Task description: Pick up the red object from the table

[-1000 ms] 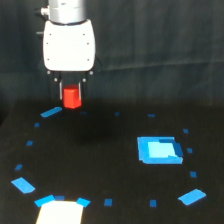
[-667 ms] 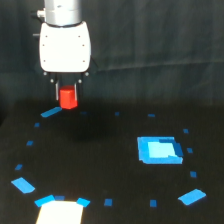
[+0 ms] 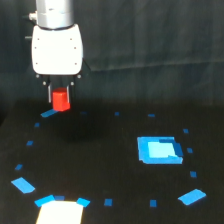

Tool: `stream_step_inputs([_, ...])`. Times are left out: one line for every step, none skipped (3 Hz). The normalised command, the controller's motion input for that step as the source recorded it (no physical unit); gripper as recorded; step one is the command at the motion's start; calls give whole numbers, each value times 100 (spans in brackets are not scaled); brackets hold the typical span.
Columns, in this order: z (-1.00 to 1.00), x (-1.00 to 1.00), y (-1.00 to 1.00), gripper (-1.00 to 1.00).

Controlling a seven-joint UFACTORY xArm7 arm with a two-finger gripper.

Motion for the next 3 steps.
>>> stream_step_inputs([-3,27,-25,-100])
stream_step_inputs([-1,-46,-42,-100])
stream_step_inputs([-64,-47,-100,-62])
